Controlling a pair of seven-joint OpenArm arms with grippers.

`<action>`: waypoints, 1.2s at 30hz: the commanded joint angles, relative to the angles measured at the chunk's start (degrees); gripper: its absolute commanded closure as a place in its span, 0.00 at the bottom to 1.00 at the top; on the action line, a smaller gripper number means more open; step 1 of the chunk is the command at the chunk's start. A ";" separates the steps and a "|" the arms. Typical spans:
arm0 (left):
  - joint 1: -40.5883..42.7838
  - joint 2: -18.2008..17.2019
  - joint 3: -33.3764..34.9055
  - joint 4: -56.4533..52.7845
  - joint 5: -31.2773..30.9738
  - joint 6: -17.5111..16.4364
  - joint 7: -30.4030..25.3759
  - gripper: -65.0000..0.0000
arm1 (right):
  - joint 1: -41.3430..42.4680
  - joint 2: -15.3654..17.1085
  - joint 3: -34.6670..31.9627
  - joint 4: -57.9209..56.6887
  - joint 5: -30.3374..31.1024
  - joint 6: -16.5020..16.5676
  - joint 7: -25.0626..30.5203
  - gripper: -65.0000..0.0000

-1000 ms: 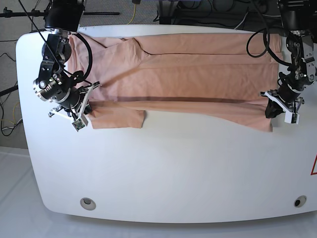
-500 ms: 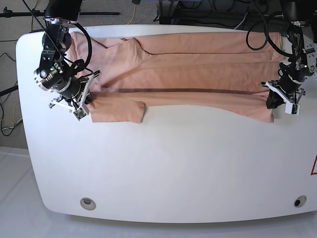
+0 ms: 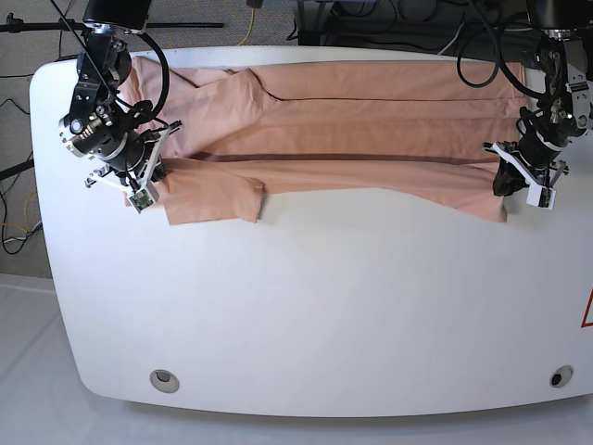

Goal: Fold the T-shirt properly
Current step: 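Fold the hem with both grippers over toward the shoulder edge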

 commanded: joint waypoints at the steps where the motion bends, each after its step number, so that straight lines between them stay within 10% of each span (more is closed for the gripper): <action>1: 0.48 -1.50 -0.41 2.02 -0.45 0.47 -1.08 1.00 | 0.31 0.59 1.18 1.55 -0.10 -0.10 0.04 1.00; 36: 14.08 -1.82 -13.78 8.15 -2.59 -7.05 0.85 0.98 | -4.20 0.56 1.44 4.35 -0.48 -0.10 -0.29 1.00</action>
